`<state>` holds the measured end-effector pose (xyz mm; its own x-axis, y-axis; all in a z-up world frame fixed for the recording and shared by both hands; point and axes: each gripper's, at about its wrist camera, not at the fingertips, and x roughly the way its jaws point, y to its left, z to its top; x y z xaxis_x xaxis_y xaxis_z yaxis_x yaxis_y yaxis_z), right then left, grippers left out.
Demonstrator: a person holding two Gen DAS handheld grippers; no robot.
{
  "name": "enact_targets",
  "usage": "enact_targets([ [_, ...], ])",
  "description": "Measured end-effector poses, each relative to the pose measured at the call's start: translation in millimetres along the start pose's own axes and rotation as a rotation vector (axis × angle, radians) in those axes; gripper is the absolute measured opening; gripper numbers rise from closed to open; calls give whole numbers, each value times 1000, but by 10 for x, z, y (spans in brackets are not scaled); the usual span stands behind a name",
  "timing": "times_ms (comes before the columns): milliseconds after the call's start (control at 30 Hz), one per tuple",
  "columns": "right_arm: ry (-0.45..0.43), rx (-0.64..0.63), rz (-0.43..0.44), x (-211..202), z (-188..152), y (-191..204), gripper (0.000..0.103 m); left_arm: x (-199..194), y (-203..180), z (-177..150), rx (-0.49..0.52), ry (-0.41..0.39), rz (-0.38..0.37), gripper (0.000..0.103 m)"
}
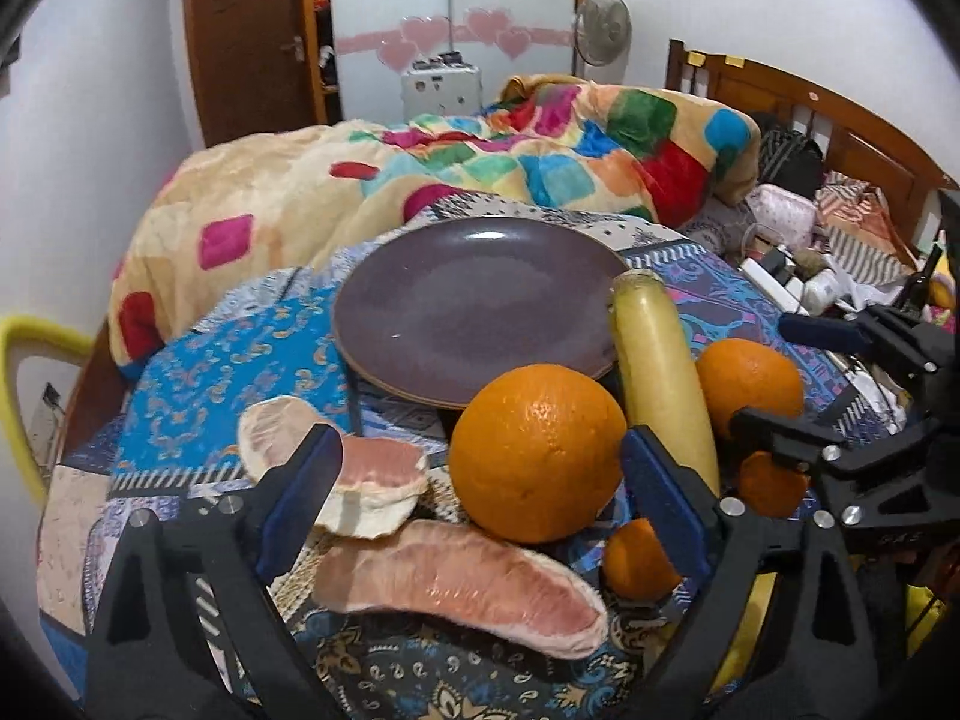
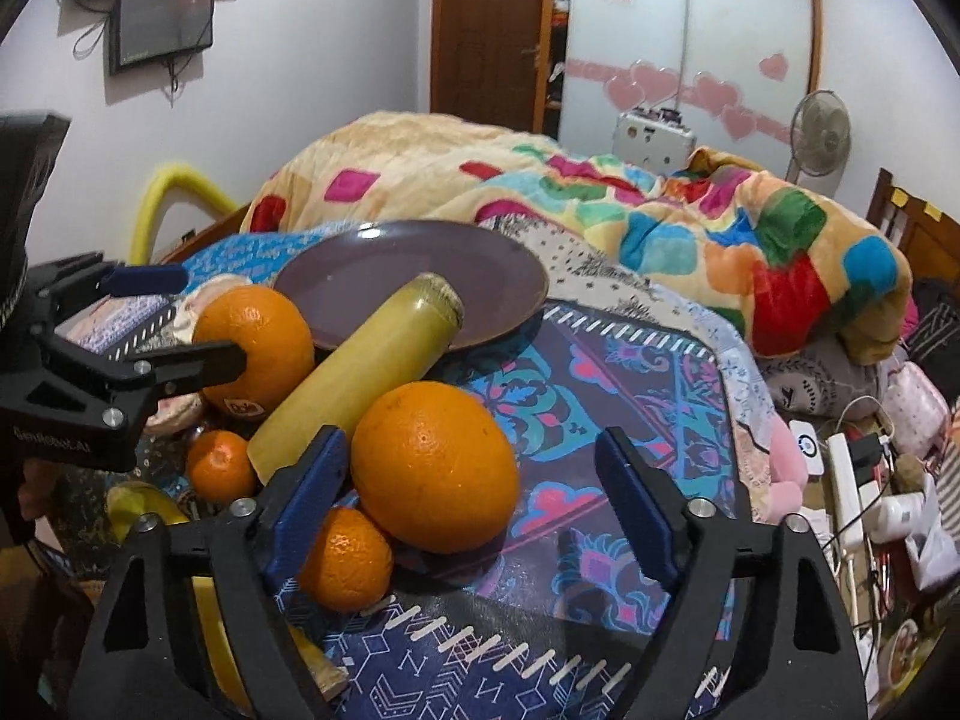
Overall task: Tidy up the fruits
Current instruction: 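Lower both open grippers toward the two large oranges beside the purple plate, then grasp a large orange with the left gripper while the right gripper grasps another orange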
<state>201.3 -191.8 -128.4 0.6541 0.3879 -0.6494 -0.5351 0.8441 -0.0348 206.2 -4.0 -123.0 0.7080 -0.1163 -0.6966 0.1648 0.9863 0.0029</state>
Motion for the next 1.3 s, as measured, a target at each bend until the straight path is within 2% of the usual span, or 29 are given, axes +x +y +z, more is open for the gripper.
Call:
enact_targets([
  [267,51,-26,43,85,21,23,64,74,-110,59,37,34,-55,86],
  [367,62,-10,77,101,31,1,57,83,-141,70,40,40,-69,77],
  [533,55,-18,63,91,20,36,56,110,-164,71,45,53,-107,62],
  [933,57,17,56,16,21,-62,56,71,-194,78,42,34,-71,59],
  [1300,-26,23,32,-200,203,-106,55,-176,-61,223,16,-32,-59,59],
])
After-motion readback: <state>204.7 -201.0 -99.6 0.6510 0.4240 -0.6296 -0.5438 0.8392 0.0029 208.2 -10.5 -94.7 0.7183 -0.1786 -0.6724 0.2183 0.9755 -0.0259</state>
